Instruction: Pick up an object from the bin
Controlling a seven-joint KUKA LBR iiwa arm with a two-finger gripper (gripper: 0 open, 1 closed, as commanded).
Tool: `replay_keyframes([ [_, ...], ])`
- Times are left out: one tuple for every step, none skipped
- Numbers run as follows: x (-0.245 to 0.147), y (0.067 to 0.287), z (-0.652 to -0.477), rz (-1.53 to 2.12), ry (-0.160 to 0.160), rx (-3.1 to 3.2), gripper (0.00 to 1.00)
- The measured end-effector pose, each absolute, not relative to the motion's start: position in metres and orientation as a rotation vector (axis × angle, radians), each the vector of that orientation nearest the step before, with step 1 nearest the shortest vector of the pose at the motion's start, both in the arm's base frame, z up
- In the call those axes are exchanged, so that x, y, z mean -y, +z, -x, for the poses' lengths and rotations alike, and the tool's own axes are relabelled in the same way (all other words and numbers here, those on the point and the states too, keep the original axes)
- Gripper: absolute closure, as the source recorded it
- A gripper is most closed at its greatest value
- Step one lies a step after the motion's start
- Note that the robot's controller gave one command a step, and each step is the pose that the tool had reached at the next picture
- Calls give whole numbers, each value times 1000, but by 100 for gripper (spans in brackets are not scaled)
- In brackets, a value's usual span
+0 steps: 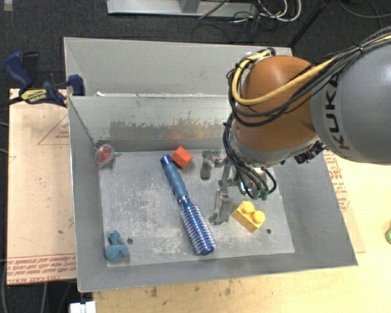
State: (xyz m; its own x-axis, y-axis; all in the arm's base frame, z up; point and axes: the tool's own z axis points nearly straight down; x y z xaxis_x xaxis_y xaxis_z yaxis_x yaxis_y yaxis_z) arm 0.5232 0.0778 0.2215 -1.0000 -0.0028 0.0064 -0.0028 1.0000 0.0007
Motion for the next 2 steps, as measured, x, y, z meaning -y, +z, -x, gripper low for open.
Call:
replay_keyframes([
  [-122,66,-500,-144,-2,3132,0],
  [-59,72,-485,-59,-2,3156,0],
])
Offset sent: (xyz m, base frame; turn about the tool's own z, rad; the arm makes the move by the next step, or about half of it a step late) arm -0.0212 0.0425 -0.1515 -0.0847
